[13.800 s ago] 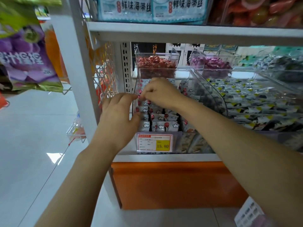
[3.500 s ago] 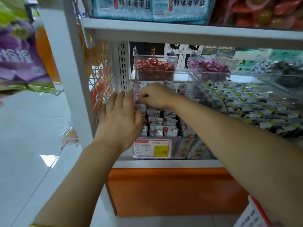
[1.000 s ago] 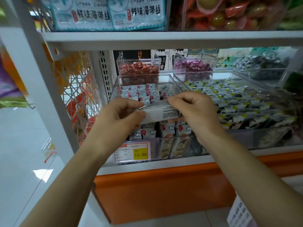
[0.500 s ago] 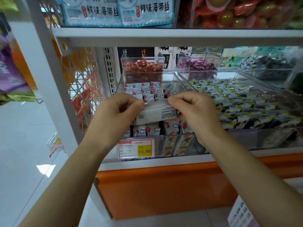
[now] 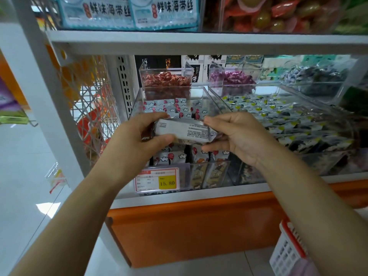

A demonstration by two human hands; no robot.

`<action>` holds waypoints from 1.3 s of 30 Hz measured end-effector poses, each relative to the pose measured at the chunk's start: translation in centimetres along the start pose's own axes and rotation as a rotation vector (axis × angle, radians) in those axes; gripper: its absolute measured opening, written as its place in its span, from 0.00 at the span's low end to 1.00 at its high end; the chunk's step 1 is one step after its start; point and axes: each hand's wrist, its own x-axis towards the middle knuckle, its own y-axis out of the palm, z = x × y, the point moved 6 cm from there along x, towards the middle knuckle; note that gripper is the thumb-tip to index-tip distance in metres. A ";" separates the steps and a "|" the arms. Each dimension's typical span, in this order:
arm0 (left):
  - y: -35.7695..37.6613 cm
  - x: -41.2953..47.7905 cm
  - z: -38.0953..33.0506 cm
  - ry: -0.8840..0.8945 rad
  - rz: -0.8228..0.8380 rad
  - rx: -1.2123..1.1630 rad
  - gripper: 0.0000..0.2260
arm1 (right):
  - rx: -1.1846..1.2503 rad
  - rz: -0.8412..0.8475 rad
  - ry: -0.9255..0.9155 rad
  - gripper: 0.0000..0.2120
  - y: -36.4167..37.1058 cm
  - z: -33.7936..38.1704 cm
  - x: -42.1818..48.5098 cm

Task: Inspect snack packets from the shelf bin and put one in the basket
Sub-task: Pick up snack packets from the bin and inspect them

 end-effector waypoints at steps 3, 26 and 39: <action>-0.4 0.2 0.6 -0.015 -0.080 0.040 0.20 | 0.067 -0.004 -0.051 0.11 0.6 -0.2 0.2; 3.8 9.3 4.6 -0.269 0.269 0.549 0.21 | -0.561 -0.407 -0.447 0.16 -0.5 3.0 0.2; 3.3 7.9 5.1 -0.347 0.386 1.062 0.25 | -0.508 -0.411 -0.394 0.17 -0.4 2.6 0.8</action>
